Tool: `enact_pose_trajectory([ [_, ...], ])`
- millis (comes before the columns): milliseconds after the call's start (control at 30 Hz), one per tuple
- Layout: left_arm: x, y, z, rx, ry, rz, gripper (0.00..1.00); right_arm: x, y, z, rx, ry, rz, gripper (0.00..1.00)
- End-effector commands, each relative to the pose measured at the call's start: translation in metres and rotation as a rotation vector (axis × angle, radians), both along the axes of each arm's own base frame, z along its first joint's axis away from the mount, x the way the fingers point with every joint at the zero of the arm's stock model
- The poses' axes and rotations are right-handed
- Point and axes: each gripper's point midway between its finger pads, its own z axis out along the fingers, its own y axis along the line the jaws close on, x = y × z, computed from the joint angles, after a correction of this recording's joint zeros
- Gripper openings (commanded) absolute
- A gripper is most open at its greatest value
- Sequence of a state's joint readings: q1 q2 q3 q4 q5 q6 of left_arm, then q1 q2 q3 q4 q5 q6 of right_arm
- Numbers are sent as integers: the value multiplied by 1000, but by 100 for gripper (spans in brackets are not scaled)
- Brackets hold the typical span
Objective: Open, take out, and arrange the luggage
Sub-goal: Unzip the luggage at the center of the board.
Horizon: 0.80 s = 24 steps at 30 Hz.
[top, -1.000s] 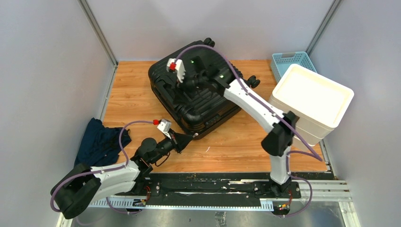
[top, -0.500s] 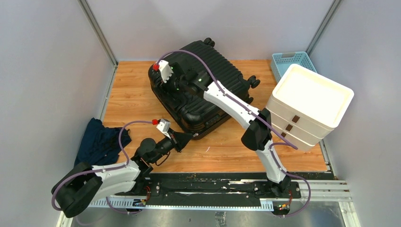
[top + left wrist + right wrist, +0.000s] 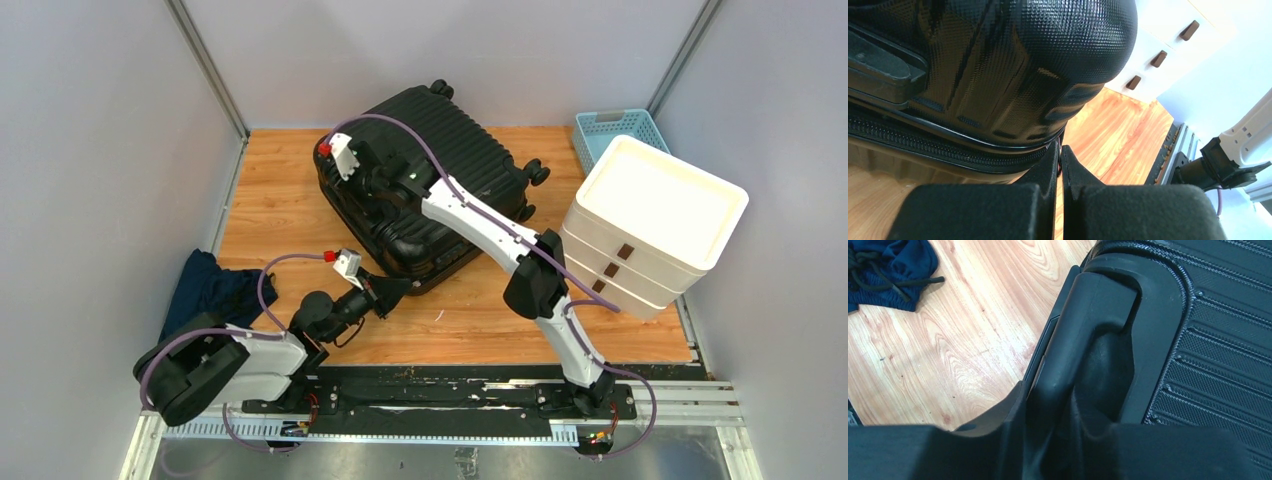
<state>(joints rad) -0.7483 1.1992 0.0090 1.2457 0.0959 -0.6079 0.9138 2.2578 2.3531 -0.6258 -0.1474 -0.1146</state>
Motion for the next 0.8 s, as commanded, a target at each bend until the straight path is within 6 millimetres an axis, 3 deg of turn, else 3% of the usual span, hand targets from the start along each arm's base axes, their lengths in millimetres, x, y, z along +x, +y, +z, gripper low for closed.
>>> enact_pose_trajectory([
  [0, -17, 26, -33, 24, 69, 44, 0, -10, -10, -9, -65, -2, 40, 18],
  [100, -19, 27, -39, 33, 107, 50, 0, -14, -18, 4, -62, -18, 48, 1],
  [233, -23, 30, -45, 35, 165, 55, 0, -16, -29, 14, -61, -24, 51, 0],
  [600, -31, 46, -54, 36, 229, 102, 0, -29, -44, 18, -59, 5, 105, 1],
  [767, -24, 51, -56, 30, 251, 152, 0, -44, -37, 44, 26, 34, 183, 32],
])
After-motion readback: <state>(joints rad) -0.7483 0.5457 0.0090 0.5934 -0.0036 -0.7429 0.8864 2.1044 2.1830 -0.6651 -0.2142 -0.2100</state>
